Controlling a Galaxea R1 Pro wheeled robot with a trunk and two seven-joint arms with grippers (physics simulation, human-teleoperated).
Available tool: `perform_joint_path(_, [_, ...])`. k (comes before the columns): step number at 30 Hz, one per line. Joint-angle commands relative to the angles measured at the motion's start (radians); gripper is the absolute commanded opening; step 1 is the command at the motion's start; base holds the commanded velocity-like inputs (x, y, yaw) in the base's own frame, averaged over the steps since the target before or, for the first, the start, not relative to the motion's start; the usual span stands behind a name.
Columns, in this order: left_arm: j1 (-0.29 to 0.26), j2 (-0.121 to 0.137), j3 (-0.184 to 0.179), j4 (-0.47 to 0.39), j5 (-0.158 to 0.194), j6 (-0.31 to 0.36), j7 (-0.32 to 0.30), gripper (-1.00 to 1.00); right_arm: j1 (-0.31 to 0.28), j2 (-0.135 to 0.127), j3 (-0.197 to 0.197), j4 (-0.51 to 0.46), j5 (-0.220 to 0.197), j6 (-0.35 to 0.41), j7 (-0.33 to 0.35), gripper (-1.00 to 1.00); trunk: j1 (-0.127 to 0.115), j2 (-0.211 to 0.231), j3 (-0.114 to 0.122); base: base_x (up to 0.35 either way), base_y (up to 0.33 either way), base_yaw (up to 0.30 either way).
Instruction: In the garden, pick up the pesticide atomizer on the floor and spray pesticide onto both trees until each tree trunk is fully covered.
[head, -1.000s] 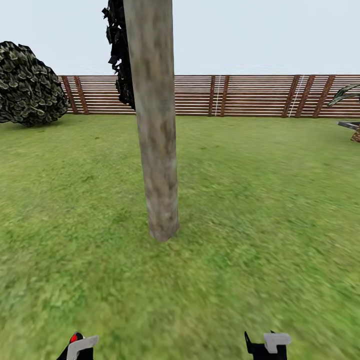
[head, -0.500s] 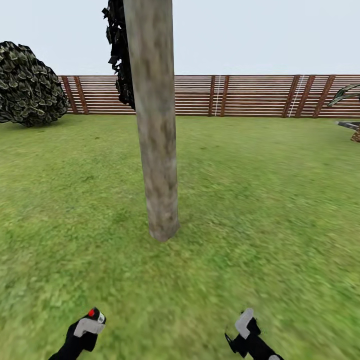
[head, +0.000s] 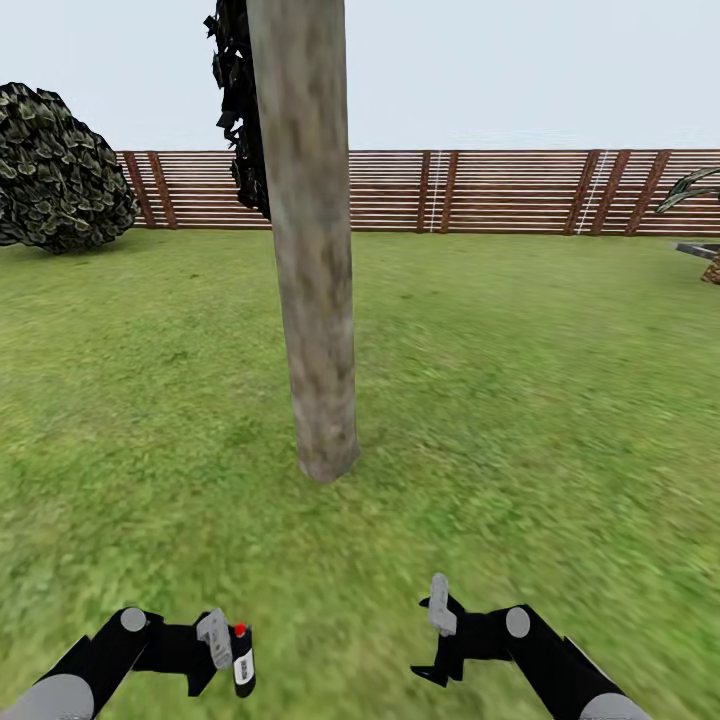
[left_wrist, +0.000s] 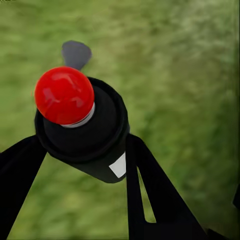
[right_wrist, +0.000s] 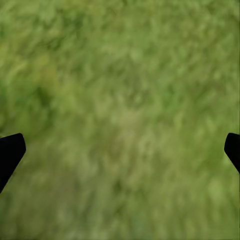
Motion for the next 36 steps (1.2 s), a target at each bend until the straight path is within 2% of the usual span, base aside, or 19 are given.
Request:
perform_joint_path(1, [-0.001,-0.002,0.008,-0.001,-0.013,-0.005,-0.006,-1.0,-0.001,0.0,0.003,-0.003,0.009,-0.007,0.001,1.0,0.0,0.0,-0.001,0.0,0.0,0.0])
perform_joint_path(4, [-0.001,-0.017,0.008,-0.003,-0.037,-0.005,-0.009,-1.0,-0.001,0.015,0.006,-0.005,0.008,-0.007,0.01,1.0,0.0,0.0,-0.001,0.0,0.0,0.0])
perform_joint_path(7, [-0.002,-0.039,0.008,-0.003,-0.058,-0.005,-0.012,-1.0,-0.001,0.046,0.006,-0.004,0.011,-0.007,0.014,1.0,0.0,0.0,-0.001,0.0,0.0,0.0])
perform_joint_path(8, [-0.003,-0.049,0.008,-0.003,-0.072,-0.005,-0.016,-1.0,-0.001,0.055,0.006,-0.004,0.012,-0.007,0.015,-1.0,0.0,0.0,-0.001,0.0,0.0,0.0])
perform_joint_path(11, [-0.012,-0.089,0.008,-0.007,-0.136,-0.002,-0.024,-1.0,-0.002,0.074,0.007,-0.004,0.013,-0.007,0.019,-1.0,0.0,0.0,-0.001,0.0,0.0,0.0])
perform_joint_path(12, [-0.015,-0.104,0.008,-0.008,-0.161,-0.001,-0.025,-1.0,-0.002,0.091,0.007,-0.006,0.013,-0.007,0.02,-1.0,0.0,0.0,-0.001,0.0,0.0,0.0])
perform_joint_path(14, [-0.021,-0.131,0.008,-0.009,-0.187,0.0,-0.026,-1.0,-0.002,0.111,0.007,-0.008,0.014,-0.007,0.022,-1.0,0.0,0.0,-0.001,0.0,0.0,0.0])
perform_joint_path(20, [-0.032,-0.183,0.007,-0.009,-0.213,0.001,-0.027,-1.0,-0.004,0.135,0.008,-0.01,0.014,-0.007,0.041,-1.0,0.0,0.0,-0.001,0.0,0.0,0.0])
perform_joint_path(22, [-0.035,-0.194,0.007,-0.009,-0.244,0.002,-0.027,-1.0,-0.004,0.136,0.008,-0.01,0.014,-0.007,0.05,-1.0,0.0,0.0,-0.001,0.0,0.0,0.0])
perform_joint_path(23, [-0.044,-0.208,0.008,-0.009,-0.271,0.003,-0.027,-1.0,-0.004,0.138,0.008,-0.01,0.014,-0.007,0.052,-1.0,0.0,0.0,-0.001,0.0,0.0,0.0])
perform_joint_path(24, [-0.059,-0.226,0.008,-0.009,-0.283,0.003,-0.027,-1.0,-0.004,0.139,0.008,-0.013,0.014,-0.009,0.055,-1.0,0.0,0.0,-0.001,0.0,0.0,0.0])
perform_joint_path(26, [-0.063,-0.233,0.008,-0.009,-0.287,0.003,-0.027,-1.0,-0.004,0.139,0.008,-0.027,0.013,-0.01,0.056,-1.0,0.0,0.0,-0.001,0.0,0.0,0.0])
perform_joint_path(36, [-0.064,-0.237,0.007,-0.008,-0.287,0.001,-0.027,-1.0,-0.004,0.152,0.008,-0.046,0.013,-0.011,0.06,-1.0,0.0,0.0,-0.001,0.0,0.0,0.0])
